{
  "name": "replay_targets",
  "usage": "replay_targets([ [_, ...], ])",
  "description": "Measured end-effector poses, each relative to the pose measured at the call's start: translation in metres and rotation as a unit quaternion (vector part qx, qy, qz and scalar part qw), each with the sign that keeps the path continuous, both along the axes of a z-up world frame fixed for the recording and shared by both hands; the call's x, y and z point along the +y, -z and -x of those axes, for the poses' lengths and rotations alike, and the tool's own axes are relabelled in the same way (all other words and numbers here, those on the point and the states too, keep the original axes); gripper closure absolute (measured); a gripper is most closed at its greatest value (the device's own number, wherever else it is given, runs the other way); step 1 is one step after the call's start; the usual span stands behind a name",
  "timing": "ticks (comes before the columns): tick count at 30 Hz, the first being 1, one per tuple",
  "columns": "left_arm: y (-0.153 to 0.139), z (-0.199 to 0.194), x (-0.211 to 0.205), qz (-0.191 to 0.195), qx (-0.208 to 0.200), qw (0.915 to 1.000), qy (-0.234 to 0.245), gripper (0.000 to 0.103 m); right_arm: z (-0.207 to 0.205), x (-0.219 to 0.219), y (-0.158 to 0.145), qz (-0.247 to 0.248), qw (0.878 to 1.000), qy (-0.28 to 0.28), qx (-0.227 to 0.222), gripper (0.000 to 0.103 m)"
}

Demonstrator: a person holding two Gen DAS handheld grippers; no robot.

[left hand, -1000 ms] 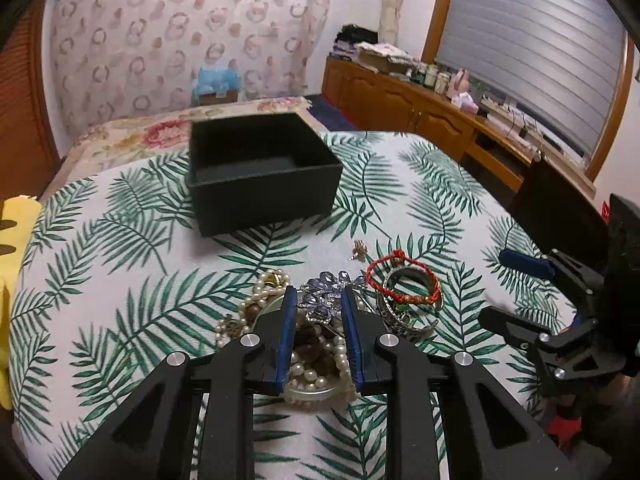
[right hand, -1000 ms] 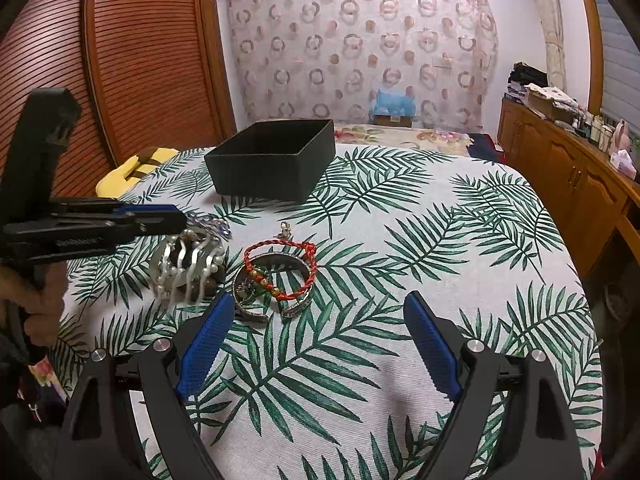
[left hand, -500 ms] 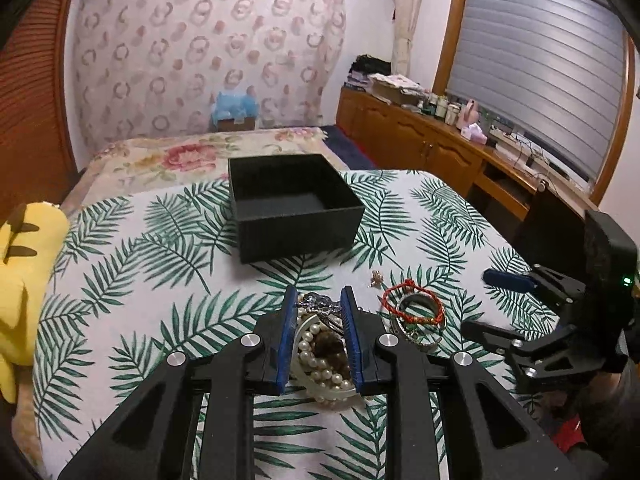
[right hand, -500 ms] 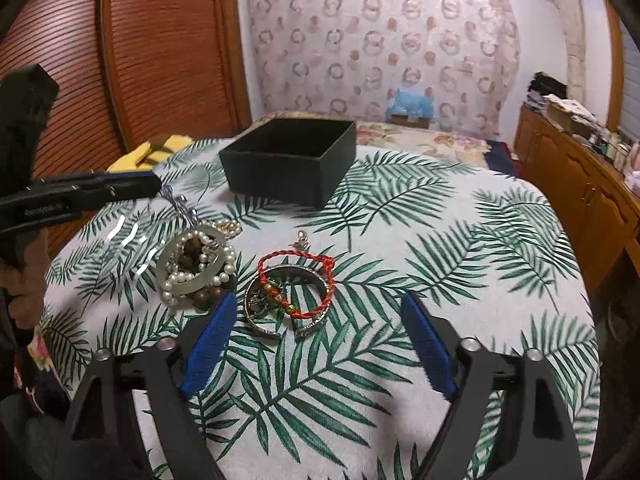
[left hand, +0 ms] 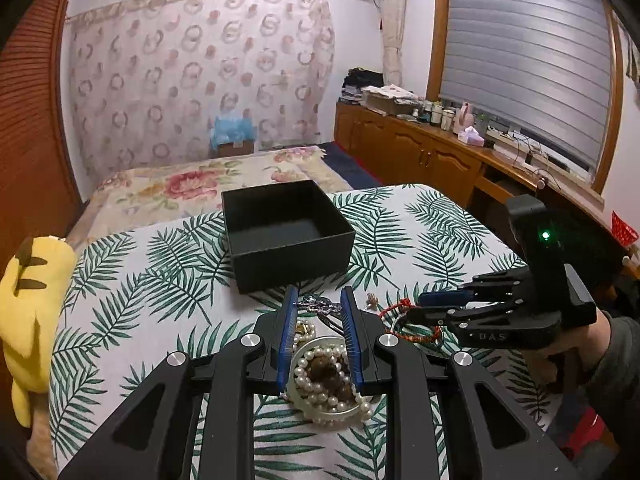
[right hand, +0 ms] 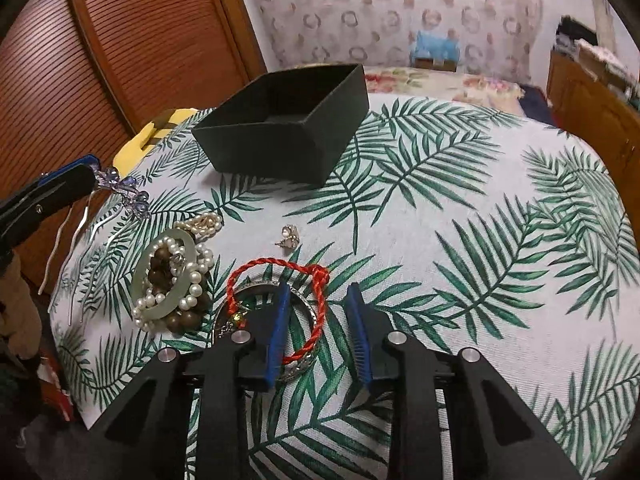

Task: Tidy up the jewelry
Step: 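Carry the hairpins into the black box with the left tool while the right tool carries the bracelet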

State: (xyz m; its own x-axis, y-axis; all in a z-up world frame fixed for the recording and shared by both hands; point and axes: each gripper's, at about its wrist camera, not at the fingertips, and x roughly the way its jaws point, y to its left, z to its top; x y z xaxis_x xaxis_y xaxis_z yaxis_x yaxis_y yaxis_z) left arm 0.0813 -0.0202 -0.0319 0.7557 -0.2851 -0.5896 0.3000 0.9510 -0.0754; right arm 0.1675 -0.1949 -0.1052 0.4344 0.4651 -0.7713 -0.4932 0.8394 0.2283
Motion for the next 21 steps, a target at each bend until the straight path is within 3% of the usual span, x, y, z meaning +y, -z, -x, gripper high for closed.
replay_targets([
  [4,0.0,-0.003,0.002,0.003,0.0,1.0,-0.005,0.082,-0.003,-0.003,-0.001,-0.017,1.0,-0.004,0.012,0.094],
  [7,-0.001,-0.003,0.004,0.005,-0.001,0.9999,-0.009,0.082,-0.002,-0.004,-0.003,-0.017,1.0,-0.006,0.011,0.098],
  [21,-0.018,-0.019,0.012,0.012,-0.025,0.9994,-0.02,0.082,-0.006,-0.002,-0.053,-0.014,0.998,-0.016,-0.062,0.099],
])
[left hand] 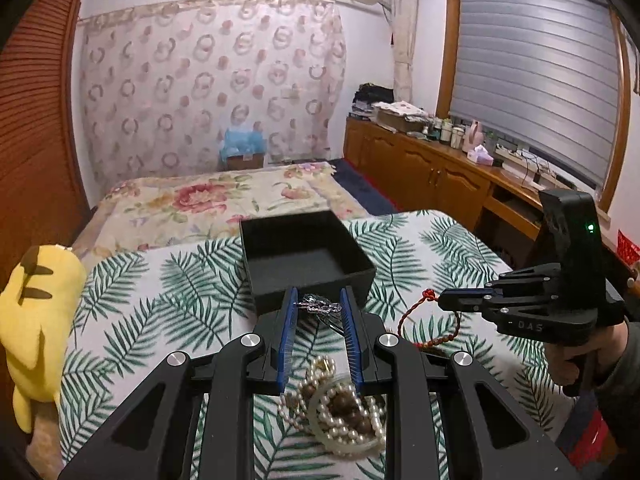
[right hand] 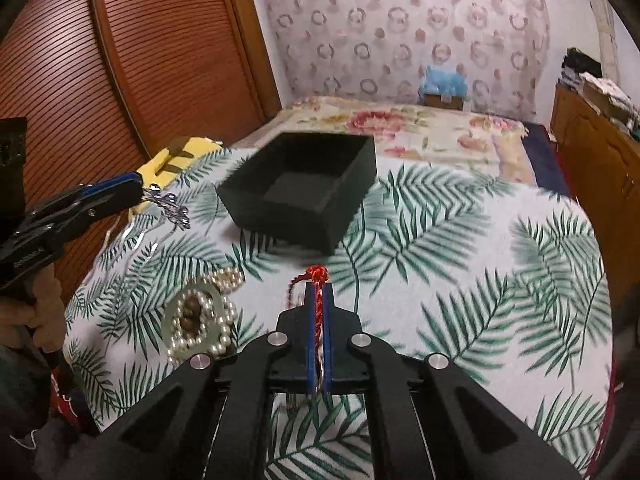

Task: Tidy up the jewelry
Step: 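Carry the hairpins into the black box with the left tool while the right tool carries the bracelet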

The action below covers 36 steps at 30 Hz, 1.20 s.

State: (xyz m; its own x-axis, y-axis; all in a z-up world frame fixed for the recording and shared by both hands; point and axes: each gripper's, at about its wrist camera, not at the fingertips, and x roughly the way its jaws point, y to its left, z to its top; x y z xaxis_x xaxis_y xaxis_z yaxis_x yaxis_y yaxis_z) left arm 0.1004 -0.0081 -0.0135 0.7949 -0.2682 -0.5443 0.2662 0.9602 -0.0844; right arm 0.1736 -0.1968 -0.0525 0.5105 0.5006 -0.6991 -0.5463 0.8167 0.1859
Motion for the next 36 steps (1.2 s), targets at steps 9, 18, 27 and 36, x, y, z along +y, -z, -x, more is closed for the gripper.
replay_targets([
  [9,-0.012,-0.043,0.006,0.004,-0.013,0.9997,-0.02,0.082,-0.028,0.01,-0.03,-0.013,0.999,-0.012,-0.034,0.099],
  [18,-0.002,-0.116,0.005,-0.007,0.001,0.9991,-0.042,0.082,-0.069,0.023,-0.047,-0.016,0.999,-0.023,-0.047,0.099],
  [27,0.033,-0.157,-0.002,-0.026,0.051,0.9976,-0.04,0.082,-0.103,0.04,-0.045,-0.014,0.998,-0.04,-0.041,0.099],
  [36,0.022,-0.149,0.011,-0.011,0.042,0.9981,-0.045,0.065,-0.111,0.058,-0.031,-0.008,0.998,-0.052,-0.025,0.099],
])
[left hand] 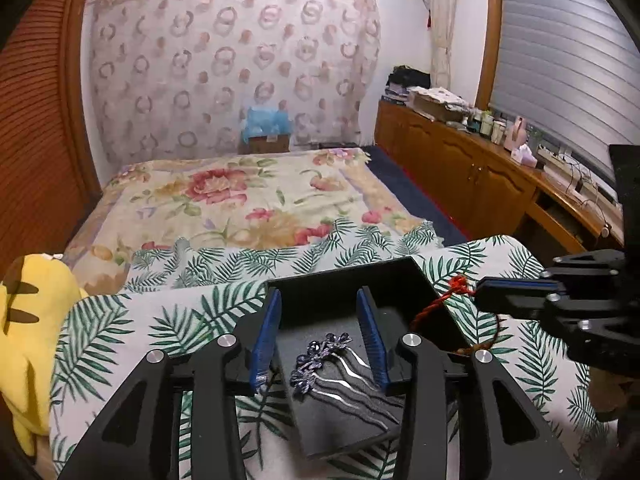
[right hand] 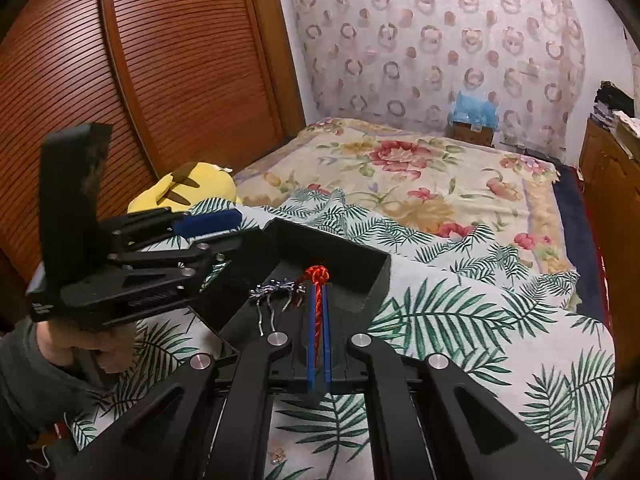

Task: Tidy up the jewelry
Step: 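Carry the hairpins into the black box with the left tool while the right tool carries the bracelet, then open both tools over the box and return them to the jewelry pile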

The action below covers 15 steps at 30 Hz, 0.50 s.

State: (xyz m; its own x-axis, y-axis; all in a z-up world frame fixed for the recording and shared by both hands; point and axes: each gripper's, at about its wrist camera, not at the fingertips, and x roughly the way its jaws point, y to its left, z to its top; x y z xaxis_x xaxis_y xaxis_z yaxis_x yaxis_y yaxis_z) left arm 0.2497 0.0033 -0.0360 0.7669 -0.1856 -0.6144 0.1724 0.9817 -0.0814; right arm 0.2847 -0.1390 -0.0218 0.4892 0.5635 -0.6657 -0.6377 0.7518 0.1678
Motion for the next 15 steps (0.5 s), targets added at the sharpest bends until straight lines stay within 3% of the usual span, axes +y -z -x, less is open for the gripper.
replay_targets([
  [15,-0.003,0.05,0.028,-0.01,-0.005,0.9998,-0.015,0.057,0.002,0.044,0.032,0.043,0.998,-0.035,0.023,0.098],
])
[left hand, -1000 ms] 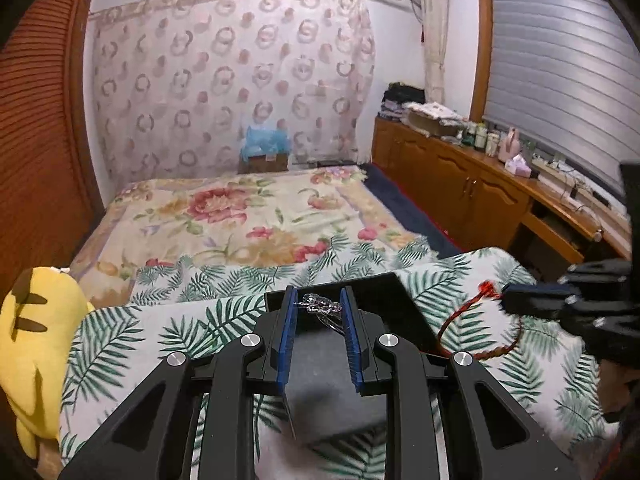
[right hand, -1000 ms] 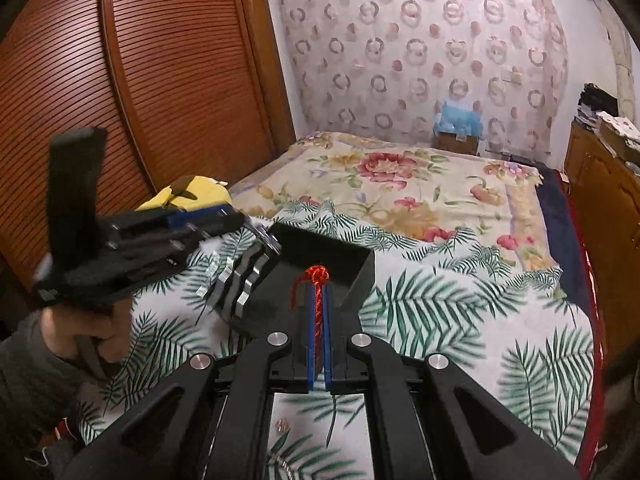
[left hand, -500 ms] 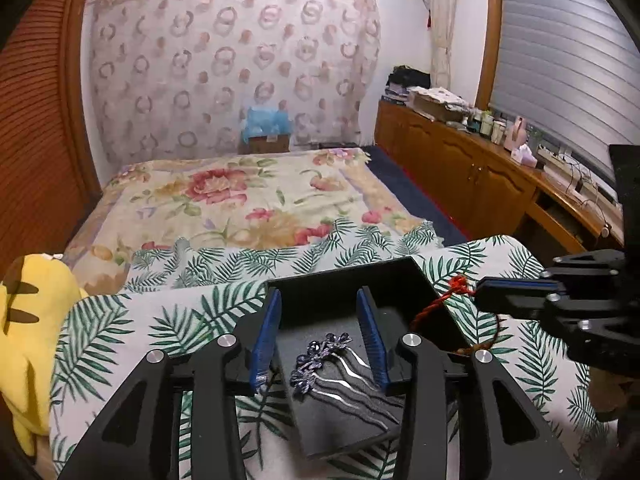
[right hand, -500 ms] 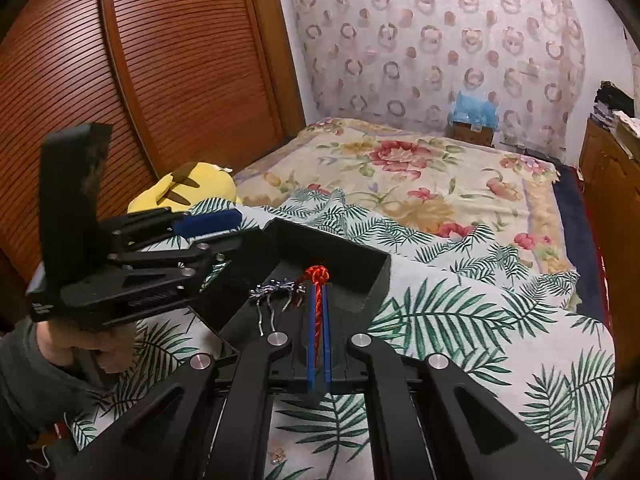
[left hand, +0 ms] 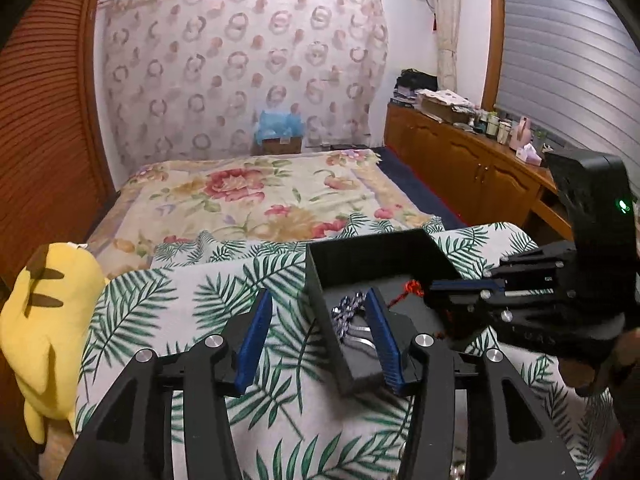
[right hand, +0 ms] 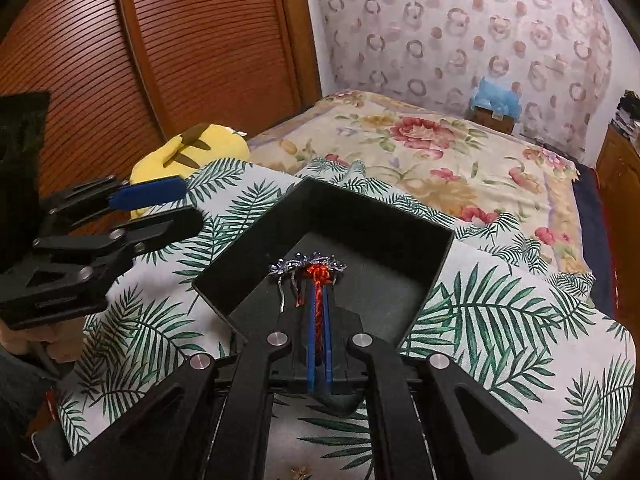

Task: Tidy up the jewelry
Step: 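Open both tools over the box and return them to the jewelry pile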

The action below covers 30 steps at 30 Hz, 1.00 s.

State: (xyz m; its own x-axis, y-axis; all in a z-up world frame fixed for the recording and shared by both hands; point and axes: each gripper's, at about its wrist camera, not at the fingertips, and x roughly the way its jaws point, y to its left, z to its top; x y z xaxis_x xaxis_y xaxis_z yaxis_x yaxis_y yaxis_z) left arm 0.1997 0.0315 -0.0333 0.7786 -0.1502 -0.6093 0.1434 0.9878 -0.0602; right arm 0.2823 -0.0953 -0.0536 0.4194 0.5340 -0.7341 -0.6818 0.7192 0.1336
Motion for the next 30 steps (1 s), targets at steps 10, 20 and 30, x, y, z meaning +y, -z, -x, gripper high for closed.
replay_targets([
  [10,0.003,0.03,-0.001,0.005,0.002,1.0,0.005,0.055,0.016,-0.024,-0.014,0.0,0.999,0.035,-0.022,0.073],
  [20,0.006,0.074,-0.013,0.004,0.002,0.9997,0.025,0.05,0.078,-0.063,-0.012,-0.009,0.997,0.064,-0.038,0.073],
  [30,0.013,0.112,-0.03,0.001,0.011,0.999,0.043,0.034,0.149,-0.092,0.006,-0.011,0.994,0.097,-0.043,0.073],
])
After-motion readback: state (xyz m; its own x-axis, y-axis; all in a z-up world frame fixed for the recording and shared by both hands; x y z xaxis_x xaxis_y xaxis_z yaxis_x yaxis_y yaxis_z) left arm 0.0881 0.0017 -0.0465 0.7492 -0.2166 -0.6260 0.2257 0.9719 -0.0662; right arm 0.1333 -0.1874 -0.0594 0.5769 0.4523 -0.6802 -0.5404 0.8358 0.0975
